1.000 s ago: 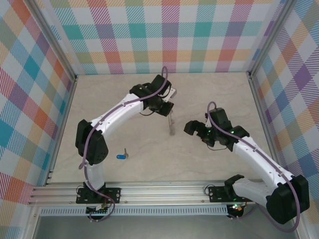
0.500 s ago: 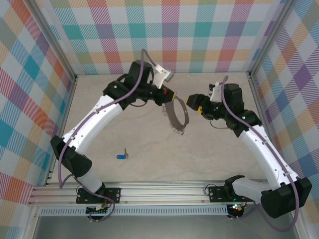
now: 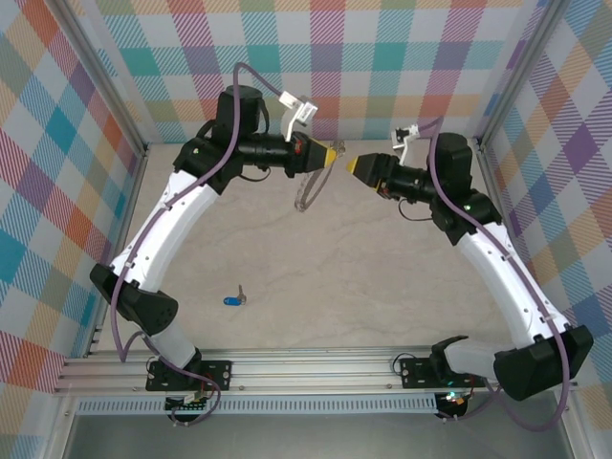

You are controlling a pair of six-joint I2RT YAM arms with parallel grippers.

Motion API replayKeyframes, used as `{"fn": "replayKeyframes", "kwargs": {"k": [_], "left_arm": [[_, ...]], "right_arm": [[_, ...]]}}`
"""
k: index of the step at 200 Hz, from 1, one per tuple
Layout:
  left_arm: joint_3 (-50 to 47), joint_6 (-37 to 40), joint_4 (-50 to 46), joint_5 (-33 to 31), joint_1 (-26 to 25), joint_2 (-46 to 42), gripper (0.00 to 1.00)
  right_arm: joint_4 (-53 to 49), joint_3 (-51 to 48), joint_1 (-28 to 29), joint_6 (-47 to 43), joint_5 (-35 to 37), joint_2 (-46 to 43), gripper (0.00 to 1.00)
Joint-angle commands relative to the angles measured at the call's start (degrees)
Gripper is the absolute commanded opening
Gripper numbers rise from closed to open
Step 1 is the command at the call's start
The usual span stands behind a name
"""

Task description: Put the keys on the keyring

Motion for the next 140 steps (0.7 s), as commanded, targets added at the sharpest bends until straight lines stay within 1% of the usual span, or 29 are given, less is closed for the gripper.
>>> {"fn": "replayKeyframes", "kwargs": {"k": [1,23,34,62,101,140], "left_arm": [[3.13,-1.54,1.41,4.36,0.42,1.30,0.00],[3.17,-1.93,1.30,4.81,0.42,1.57,0.00],[3.19,-2.18,1.25,5.01,0.42,1.67,0.00],[3.11,-2.29,1.07,4.99,0.42,1.66,0.00],[3.19,-2.81,1.43,5.15,0.42,1.66,0.00],[3.80,-3.30,1.63,5.68,0.33,1.71,0.00]], "right_arm": [[7.69,2.66,-0.41,-0.24,-5.76,1.71,0.52],[11.85,2.96,-0.42,2.17,-7.25,2.53,0.52],[12.84,3.01,-0.43,2.93,-7.54,2.41,0.51],[13.14,2.84,-0.50,3.54,-7.45,1.36,0.47],[13.05,2.65,-0.70,3.69,-6.74,-0.49,0.47],[16.15,4.13,-0.70,5.42,-8.81,1.69,0.46]]}}
